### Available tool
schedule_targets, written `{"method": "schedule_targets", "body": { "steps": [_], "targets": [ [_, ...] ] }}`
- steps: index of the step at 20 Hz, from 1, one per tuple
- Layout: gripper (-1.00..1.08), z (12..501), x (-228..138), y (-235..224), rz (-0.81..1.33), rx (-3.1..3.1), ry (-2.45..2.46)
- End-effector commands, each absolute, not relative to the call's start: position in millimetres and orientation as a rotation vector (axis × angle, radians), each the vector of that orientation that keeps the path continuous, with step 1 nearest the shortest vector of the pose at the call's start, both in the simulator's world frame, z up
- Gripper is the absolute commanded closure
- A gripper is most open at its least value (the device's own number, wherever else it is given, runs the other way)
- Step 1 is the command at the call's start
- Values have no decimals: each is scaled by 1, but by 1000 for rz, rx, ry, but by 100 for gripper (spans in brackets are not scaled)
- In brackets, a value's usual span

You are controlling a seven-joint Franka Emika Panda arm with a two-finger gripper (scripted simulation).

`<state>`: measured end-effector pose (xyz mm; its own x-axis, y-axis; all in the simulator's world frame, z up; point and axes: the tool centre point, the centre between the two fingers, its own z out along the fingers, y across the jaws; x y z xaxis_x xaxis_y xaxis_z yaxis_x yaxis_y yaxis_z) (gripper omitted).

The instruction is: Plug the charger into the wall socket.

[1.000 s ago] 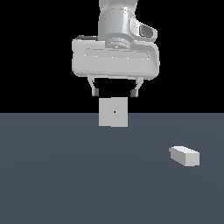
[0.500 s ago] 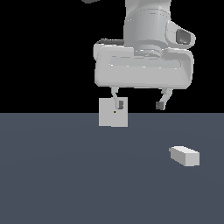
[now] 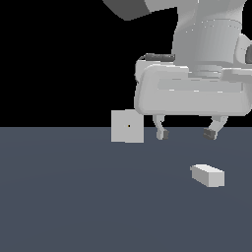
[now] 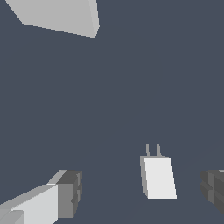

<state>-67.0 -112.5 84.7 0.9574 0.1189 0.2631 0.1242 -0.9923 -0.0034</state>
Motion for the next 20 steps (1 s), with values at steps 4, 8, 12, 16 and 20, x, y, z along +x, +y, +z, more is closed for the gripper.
{"method": "schedule_targets", "body": {
  "steps": [4,8,12,16,20],
  "targets": [
    [-92,73,-71,-130,-469,-3078,-211],
    [-92,68,-72,-138,-495,-3071,-220],
    [-92,64,-73,-144,-511,-3067,-226],
    [-92,62,-73,-146,-516,-3066,-228],
    [-92,62,-73,-146,-515,-3066,-227]
  ]
}}
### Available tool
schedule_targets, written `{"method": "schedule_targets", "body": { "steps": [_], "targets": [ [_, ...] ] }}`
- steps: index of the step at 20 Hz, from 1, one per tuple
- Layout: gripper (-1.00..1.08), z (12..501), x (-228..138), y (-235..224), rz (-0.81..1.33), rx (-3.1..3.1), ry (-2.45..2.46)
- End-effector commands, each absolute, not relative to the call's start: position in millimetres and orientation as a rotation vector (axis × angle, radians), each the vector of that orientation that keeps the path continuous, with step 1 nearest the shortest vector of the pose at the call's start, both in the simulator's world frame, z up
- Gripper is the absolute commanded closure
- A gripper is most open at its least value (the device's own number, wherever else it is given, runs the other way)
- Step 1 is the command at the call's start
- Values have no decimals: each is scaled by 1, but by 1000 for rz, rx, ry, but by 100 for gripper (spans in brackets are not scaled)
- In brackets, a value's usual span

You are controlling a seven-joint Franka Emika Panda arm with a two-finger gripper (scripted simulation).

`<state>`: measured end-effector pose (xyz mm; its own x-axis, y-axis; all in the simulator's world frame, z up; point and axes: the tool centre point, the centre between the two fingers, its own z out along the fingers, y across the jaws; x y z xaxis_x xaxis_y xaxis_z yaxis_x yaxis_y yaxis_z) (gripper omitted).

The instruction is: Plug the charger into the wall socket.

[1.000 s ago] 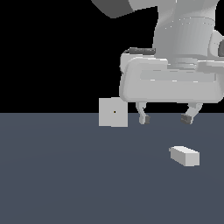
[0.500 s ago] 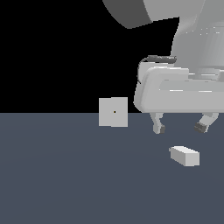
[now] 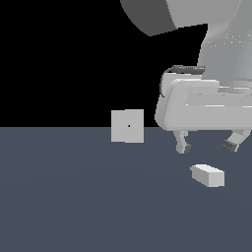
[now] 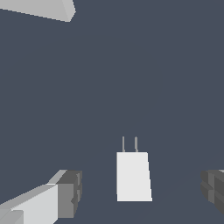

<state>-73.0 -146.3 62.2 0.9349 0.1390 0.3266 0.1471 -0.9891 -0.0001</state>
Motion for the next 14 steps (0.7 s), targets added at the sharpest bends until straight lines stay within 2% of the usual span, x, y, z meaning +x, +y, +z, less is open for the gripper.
{"method": "schedule_targets", "body": {
  "steps": [1,14],
  "targets": [
    [-92,61,-73,-146,-515,-3066,-227],
    [-92,18,-74,-146,-515,-3066,-229]
  ]
}}
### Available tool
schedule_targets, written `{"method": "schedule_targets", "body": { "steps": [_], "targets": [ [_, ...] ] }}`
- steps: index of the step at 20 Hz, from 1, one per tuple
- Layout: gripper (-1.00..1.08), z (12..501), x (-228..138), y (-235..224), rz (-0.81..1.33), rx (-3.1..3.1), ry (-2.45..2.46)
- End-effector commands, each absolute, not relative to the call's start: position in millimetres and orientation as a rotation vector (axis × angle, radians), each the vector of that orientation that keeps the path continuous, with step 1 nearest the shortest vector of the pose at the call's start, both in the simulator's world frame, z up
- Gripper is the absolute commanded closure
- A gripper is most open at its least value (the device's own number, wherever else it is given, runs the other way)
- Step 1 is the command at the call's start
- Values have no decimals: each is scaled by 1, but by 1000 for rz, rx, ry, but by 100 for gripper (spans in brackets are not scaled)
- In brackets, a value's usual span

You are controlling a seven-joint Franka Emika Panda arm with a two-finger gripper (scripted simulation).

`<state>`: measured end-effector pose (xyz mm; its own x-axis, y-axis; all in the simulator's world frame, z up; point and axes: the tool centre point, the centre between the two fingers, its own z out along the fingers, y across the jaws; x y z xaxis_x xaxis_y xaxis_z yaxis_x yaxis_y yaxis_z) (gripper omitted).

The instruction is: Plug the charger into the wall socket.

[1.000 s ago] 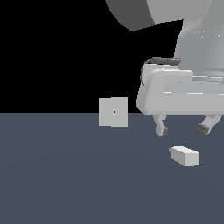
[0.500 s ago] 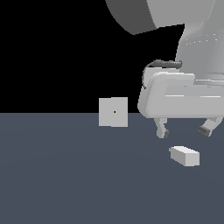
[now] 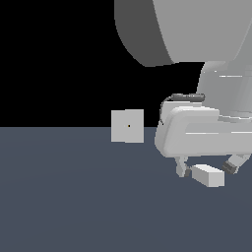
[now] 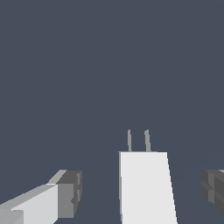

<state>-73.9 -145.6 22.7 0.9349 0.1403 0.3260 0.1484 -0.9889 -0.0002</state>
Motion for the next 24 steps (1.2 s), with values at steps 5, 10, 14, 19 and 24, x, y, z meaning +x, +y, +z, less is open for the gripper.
{"method": "schedule_targets", "body": {
  "steps": [5,10,14,19,24],
  "targets": [
    [-92,12,-73,-146,-515,-3066,-229],
    [108,12,-73,-146,-515,-3066,-229],
    [108,12,-73,-146,-515,-3066,-229],
    [108,13,-73,-145,-516,-3067,-225],
    [108,17,-69,-137,-518,-3070,-204]
  ]
}}
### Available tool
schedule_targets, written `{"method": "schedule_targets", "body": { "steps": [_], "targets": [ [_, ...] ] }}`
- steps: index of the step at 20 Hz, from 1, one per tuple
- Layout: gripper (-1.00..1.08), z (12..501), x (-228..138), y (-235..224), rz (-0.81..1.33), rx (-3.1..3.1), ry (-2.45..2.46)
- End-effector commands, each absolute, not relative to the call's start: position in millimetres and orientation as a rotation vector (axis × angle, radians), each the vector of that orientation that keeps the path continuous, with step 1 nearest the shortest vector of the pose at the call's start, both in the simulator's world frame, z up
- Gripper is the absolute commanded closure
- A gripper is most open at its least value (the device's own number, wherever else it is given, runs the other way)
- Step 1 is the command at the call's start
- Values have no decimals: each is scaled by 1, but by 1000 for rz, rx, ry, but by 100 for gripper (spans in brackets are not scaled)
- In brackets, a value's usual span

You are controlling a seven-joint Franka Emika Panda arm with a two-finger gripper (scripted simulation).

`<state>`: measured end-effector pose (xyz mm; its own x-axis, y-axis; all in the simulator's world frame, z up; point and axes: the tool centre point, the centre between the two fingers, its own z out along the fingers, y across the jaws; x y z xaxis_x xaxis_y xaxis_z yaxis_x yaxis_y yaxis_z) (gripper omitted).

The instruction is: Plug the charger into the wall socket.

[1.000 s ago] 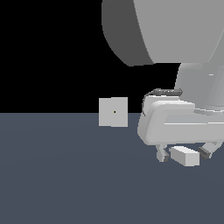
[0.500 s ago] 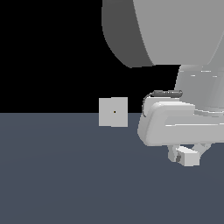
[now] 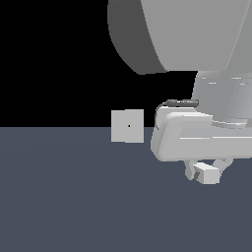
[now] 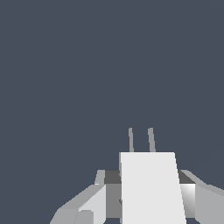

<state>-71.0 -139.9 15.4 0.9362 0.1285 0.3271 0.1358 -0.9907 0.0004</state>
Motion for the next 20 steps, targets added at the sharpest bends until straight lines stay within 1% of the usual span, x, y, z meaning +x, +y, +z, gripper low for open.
{"method": "schedule_targets", "body": {
  "steps": [1,20],
  "targets": [
    [108,19,-68,-134,-518,-3071,-198],
    [108,61,-31,-60,-530,-3094,-2]
  ]
}}
